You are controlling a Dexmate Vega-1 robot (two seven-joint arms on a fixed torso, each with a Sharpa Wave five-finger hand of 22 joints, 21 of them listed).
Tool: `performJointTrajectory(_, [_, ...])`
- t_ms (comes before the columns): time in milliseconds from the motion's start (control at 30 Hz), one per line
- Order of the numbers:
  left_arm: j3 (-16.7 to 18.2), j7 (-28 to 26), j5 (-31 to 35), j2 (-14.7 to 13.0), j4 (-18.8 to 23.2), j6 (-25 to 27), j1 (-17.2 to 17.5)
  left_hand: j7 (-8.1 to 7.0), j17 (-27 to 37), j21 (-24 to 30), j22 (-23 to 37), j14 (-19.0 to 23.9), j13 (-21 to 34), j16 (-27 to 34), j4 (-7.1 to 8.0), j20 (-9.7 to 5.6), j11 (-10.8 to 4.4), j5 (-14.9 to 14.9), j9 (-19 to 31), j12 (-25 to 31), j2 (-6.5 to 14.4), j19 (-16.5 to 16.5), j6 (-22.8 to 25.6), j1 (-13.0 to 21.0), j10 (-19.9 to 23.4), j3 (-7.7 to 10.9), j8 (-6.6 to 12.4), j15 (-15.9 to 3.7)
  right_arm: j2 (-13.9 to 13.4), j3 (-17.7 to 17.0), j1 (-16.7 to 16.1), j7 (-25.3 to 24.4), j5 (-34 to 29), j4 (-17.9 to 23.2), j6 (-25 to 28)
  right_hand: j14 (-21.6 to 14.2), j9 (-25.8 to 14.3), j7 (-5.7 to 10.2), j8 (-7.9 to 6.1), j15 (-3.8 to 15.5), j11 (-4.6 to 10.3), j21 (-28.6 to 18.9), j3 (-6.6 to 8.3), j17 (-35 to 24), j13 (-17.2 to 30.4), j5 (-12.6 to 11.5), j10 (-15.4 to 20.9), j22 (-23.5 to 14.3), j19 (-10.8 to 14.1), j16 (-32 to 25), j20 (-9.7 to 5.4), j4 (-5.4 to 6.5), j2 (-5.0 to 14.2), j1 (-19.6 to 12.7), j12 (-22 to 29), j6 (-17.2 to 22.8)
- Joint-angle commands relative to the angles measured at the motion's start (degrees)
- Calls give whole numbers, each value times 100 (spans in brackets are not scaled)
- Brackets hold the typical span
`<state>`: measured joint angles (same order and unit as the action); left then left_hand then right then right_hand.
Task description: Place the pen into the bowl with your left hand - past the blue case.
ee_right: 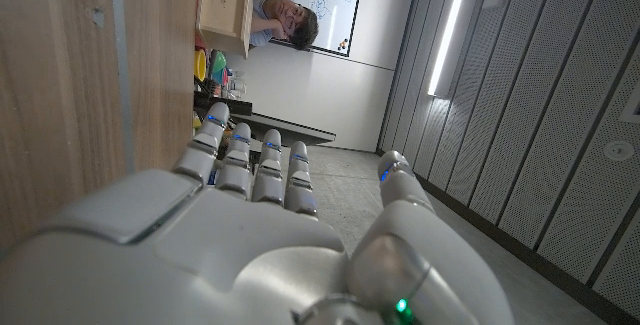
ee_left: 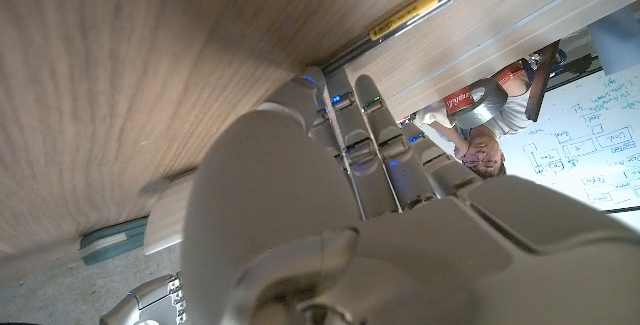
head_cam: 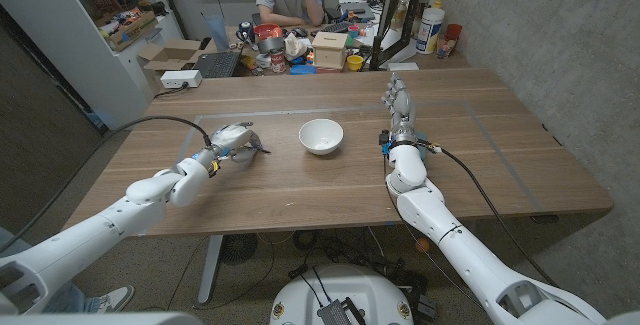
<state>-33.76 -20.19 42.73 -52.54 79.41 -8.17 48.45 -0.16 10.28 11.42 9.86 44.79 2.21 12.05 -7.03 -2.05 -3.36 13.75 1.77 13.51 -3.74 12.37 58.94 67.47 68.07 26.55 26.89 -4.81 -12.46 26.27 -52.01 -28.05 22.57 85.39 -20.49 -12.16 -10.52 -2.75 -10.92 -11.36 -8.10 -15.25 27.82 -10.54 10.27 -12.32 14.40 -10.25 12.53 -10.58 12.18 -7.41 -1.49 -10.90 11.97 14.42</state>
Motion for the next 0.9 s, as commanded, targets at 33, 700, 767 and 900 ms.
performJointTrajectory(33, [434, 11, -68, 20, 757, 351, 195, -409, 13, -15, 8, 97, 1052, -1, 2, -397, -821, -23, 845, -27, 38, 37, 1151, 46, 838, 59, 24, -747, -79, -62, -135, -9, 52, 217, 20, -4, -31, -6, -6, -2, -15, 12, -27, -11, 27, -19, -25, -28, 4, 16, 6, 4, -56, -15, -22, -1])
performJointTrajectory(700, [723, 38, -63, 51, 1177, 581, 523, -346, 7, -3, 8, 281, 1116, -42, 18, -361, -812, -56, 854, -15, -5, 117, 1181, 50, 863, 187, -39, -740, -118, -84, -224, 7, 67, 352, -8, 8, -32, -4, -9, -13, -29, 46, -56, -13, 28, -16, -43, -30, -9, 14, 6, 13, -75, 0, -23, -9])
performJointTrajectory(767, [760, 55, -58, 33, 1229, 586, 539, -354, 6, -3, 8, 284, 1119, -47, 20, -351, -814, -58, 855, -16, -7, 121, 1186, 49, 858, 196, -42, -741, -129, -88, -243, 1, 61, 376, -9, 8, -32, -9, -11, -14, -27, 51, -59, -13, 28, -16, -41, -30, -10, 13, 6, 13, -78, 1, -22, -5])
performJointTrajectory(900, [811, 127, -20, 18, 1338, 612, 537, -351, 7, 7, 8, 293, 1131, -60, 27, -435, -823, -66, 857, -18, -17, 161, 1181, 41, 852, 222, -58, -733, -147, -103, -291, -14, 62, 430, -20, 11, -32, -13, -12, -11, -28, 55, -63, -12, 28, -16, -36, -30, -9, 14, 6, 14, -80, 2, -19, -3])
